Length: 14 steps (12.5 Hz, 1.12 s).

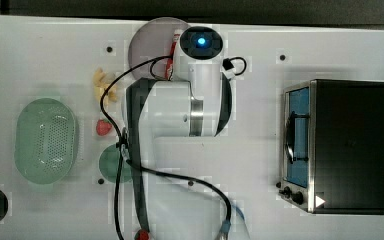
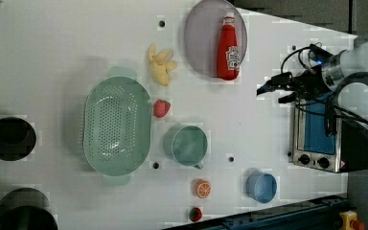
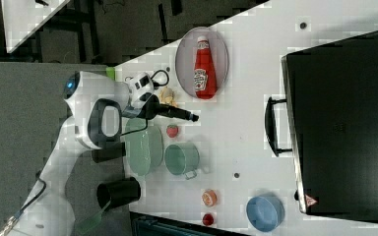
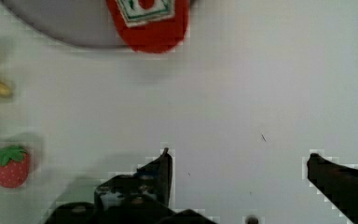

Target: Pick ketchup from plate and place it on table.

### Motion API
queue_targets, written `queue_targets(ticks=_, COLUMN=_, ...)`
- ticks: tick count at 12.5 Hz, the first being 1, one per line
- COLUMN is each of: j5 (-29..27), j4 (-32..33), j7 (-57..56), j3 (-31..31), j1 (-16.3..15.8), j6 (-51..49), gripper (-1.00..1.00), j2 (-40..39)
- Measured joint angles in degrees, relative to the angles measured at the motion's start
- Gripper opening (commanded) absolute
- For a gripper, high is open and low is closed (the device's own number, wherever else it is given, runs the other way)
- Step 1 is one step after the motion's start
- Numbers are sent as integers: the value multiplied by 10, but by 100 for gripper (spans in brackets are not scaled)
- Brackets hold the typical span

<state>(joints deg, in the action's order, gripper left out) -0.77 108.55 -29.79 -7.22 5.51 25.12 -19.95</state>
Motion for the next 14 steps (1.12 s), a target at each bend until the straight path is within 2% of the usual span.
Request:
queue_targets(ticks=8, j5=4, j4=-50, j7=-81, j3=-13, j1=-18, j6=115, gripper=100, j2=-98)
queue_targets(ticks=14, j5=53, j4=-84, j7=-88, j3=-8, j1=-19, j6=220, gripper=100, j2=-190)
